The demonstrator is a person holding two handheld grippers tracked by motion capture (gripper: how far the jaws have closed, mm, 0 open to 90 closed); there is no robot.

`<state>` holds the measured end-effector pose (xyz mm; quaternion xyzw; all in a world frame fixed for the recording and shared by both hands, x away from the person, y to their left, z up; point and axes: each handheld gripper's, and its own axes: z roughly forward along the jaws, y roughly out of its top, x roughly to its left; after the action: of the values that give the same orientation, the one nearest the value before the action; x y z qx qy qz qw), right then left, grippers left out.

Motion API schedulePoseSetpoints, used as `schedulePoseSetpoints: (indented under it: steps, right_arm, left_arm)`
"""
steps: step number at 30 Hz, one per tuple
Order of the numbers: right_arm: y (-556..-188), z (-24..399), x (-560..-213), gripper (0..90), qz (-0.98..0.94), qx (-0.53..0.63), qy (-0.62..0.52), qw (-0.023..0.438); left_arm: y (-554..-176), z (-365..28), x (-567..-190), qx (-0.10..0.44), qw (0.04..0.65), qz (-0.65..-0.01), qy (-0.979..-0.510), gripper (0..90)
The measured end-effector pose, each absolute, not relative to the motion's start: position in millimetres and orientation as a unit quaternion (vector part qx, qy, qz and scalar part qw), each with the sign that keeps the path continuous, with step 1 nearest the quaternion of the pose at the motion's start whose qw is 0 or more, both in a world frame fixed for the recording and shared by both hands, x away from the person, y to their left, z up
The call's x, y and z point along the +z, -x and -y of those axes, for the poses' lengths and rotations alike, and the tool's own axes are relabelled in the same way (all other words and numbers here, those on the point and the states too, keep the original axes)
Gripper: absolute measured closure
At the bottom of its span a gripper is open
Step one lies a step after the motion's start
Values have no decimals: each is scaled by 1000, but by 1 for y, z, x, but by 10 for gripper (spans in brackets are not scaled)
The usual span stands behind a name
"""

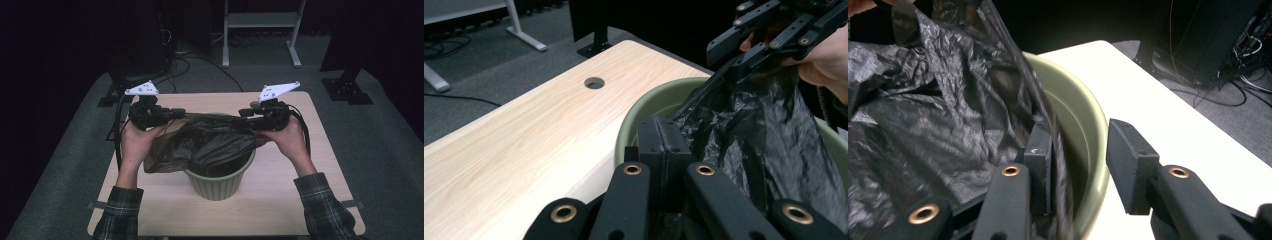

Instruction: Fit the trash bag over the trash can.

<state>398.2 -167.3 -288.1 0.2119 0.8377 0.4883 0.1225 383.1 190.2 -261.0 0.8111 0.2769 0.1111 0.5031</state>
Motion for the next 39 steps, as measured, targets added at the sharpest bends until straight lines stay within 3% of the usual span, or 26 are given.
schedulePoseSetpoints:
  steps: [10,14,33,39]
  right_arm:
    - [-403,190,-287,597,-808,524,-238,124]
    - [-403,191,-287,659,-815,515,-235,122]
    - [-398,229,-291,693,-813,495,-268,148]
    - [-400,242,-297,658,-795,530,-271,119]
  left_arm:
    - [-380,-203,-262,114,506,-285,-806,900]
    - [-380,-206,-265,113,506,-290,-804,900]
    - [-377,-223,-274,112,507,-310,-796,900]
    - [-385,-217,-279,108,507,-309,-797,900]
